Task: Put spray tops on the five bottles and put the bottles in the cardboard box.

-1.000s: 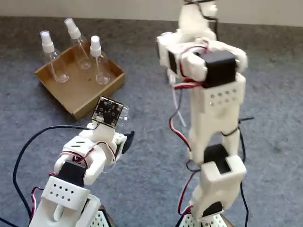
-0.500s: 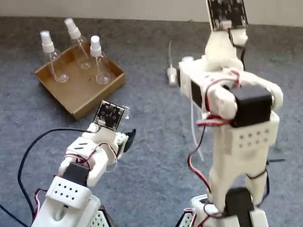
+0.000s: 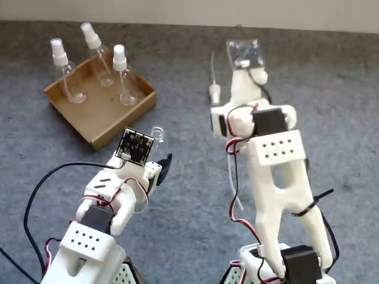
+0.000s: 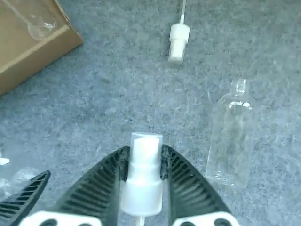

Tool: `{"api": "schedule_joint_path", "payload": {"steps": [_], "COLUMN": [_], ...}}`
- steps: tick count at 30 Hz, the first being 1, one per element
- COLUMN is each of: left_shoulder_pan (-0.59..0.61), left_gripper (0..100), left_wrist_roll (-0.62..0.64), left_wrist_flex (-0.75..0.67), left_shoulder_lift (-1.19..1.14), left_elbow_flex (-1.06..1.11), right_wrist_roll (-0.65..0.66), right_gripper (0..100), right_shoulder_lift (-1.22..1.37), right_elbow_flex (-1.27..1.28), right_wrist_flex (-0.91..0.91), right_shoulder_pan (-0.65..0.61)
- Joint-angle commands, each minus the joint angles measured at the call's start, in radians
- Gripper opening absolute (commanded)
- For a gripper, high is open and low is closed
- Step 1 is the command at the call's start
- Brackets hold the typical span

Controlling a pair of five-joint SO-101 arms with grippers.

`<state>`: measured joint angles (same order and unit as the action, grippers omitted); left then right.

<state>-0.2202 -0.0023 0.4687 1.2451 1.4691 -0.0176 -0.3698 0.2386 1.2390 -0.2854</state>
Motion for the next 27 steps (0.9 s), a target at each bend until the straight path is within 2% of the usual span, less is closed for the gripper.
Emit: {"api": "schedule_joint_path", "payload": {"steps": [1, 7, 13, 21, 23, 27], "left_shoulder_pan": [-0.007, -0.007, -0.007, -0.007, -0.007, -0.007], "left_gripper": [11, 11, 11, 11, 11, 11], "left_wrist_roll": [-0.006, -0.006, -0.006, -0.006, -0.006, -0.008], "left_wrist_flex": [-0.021, -0.021, -0.021, -0.021, -0.021, -0.025], "left_shoulder_lift": [0.019, 0.019, 0.019, 0.019, 0.019, 0.019], "left_elbow_flex": [-0.005, -0.005, -0.005, -0.005, -0.005, 0.002], "right_wrist_roll": [0.012, 0.086, 0.095, 0.095, 0.095, 0.095], "right_gripper": [0.8, 0.9, 0.9, 1.2, 4.4, 17.0], "right_shoulder_lift": [-0.027, -0.024, 0.047, 0.280, 0.298, 0.300], "right_elbow_flex": [0.136, 0.325, 0.458, 0.369, 0.358, 0.361], "right_wrist_flex": [-0.180, -0.357, -0.512, -0.515, -0.515, -0.515], "right_shoulder_pan": [0.015, 0.015, 0.015, 0.015, 0.015, 0.015]}}
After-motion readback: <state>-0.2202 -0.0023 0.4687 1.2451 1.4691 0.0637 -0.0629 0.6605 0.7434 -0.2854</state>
